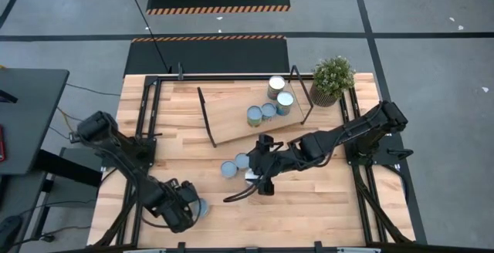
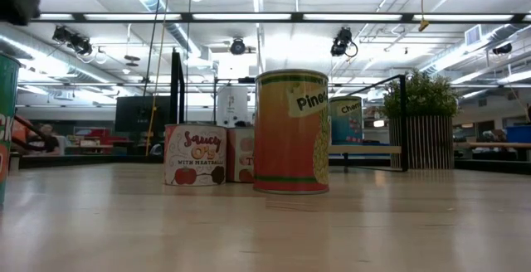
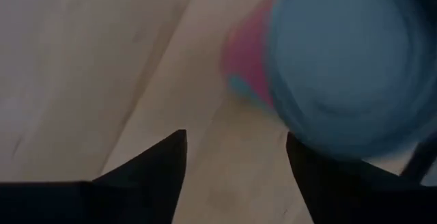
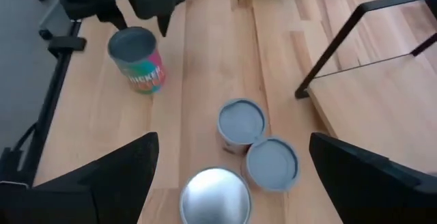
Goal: Pick and place cans onto a shelf
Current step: Put the red can on the shelf
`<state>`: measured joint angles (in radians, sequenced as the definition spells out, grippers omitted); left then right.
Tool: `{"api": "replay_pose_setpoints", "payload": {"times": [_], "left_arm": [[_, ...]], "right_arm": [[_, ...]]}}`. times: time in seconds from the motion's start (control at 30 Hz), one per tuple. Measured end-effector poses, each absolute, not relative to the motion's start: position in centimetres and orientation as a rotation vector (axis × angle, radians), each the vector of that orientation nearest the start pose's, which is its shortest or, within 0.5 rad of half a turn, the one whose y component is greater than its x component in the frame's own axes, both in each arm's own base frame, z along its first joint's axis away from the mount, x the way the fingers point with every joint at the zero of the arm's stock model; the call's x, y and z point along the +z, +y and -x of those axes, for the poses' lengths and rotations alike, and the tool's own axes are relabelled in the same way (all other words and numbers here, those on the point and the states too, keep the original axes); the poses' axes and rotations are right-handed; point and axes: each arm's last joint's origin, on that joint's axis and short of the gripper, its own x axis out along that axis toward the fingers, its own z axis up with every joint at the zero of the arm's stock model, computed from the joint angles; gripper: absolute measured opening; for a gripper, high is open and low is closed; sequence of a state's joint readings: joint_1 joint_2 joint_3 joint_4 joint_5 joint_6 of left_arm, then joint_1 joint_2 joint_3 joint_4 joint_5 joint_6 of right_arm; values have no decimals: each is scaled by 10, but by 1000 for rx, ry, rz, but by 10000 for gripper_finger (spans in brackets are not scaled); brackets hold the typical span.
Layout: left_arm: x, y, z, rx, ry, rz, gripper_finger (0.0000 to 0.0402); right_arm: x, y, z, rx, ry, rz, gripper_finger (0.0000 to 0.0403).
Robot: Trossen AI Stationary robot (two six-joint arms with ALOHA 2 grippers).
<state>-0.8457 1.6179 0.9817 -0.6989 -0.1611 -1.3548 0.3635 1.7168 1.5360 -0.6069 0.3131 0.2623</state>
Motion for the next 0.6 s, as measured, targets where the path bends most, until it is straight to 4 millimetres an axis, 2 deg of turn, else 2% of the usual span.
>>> {"api": "replay_pose_setpoints", "payload": {"times": [0.13, 0.33, 0.47, 0.6], "left_arm": [[177, -208, -201, 343, 1241, 567, 231], [186, -205, -204, 344, 1182, 630, 191], [197, -203, -200, 344, 1152, 693, 168], [213, -202, -195, 317, 1065, 744, 151]], "right_arm": [[311, 120, -359, -13, 758, -7, 387], [296, 106, -375, 32, 801, 8, 387], [297, 95, -388, 22, 795, -30, 387], [294, 86, -398, 42, 790, 13, 387]]}}
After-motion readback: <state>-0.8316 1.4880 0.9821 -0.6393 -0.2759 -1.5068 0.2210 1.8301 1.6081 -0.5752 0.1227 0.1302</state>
